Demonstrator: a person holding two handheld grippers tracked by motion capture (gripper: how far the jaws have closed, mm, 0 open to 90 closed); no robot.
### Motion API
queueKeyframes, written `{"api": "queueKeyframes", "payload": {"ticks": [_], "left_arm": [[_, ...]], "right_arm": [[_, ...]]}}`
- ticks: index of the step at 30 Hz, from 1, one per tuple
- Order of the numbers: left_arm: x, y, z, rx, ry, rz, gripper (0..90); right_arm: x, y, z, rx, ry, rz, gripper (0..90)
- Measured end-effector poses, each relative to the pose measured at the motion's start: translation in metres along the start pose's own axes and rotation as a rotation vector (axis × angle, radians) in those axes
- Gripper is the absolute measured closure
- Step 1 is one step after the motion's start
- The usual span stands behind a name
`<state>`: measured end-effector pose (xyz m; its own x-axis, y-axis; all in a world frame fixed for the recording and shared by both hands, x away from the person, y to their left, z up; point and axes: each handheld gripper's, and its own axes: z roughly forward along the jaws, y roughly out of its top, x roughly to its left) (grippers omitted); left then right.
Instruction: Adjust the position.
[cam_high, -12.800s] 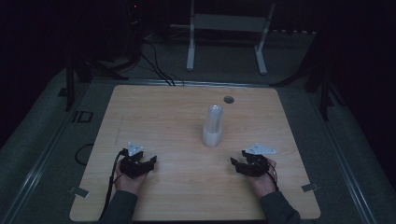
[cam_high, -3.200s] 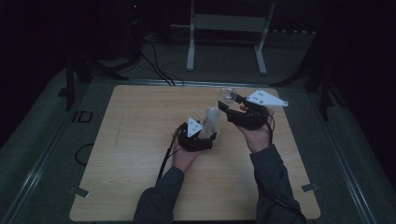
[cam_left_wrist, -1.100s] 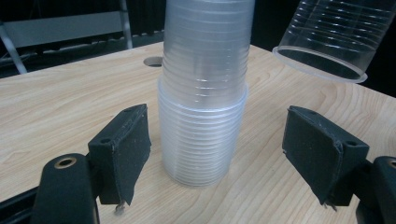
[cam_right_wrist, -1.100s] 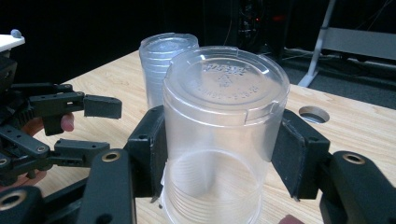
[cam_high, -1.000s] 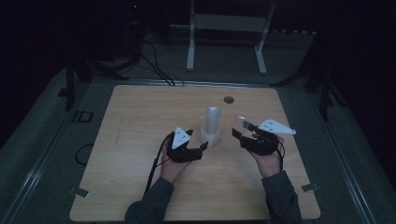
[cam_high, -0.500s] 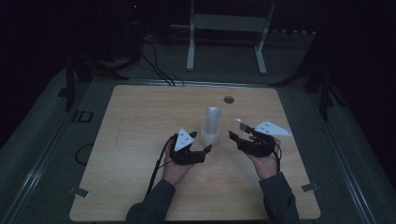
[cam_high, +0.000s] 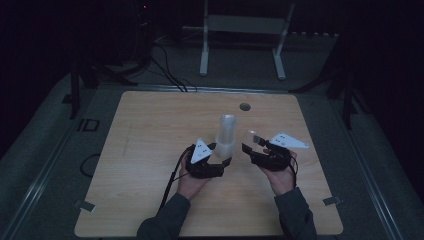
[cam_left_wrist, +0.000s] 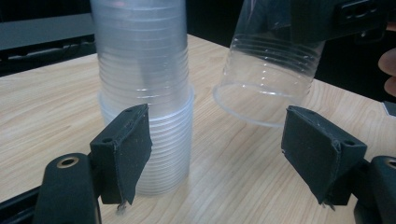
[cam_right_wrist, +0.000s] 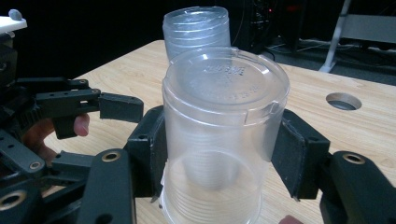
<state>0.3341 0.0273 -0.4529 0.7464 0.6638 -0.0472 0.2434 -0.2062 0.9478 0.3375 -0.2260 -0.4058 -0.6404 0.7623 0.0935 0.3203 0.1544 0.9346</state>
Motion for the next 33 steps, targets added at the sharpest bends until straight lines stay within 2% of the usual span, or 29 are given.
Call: {"api": "queueKeyframes", "payload": {"ticks": [16, 26, 33], "left_arm": [[-0.01, 0.005, 0.005, -0.007, -0.029, 0.028, 23.9], [-0.015, 0.007, 0.008, -0.016, -0.035, 0.04, 23.7], [-0.018, 0.006, 0.01, -0.008, -0.036, 0.045, 23.7]], "right_arm": [[0.003, -0.006, 0.005, -0.003, 0.021, 0.039, 41.6], [0.003, -0.011, 0.007, -0.023, 0.045, 0.106, 41.7], [0.002, -0.017, 0.009, -0.04, 0.063, 0.175, 41.9]]}}
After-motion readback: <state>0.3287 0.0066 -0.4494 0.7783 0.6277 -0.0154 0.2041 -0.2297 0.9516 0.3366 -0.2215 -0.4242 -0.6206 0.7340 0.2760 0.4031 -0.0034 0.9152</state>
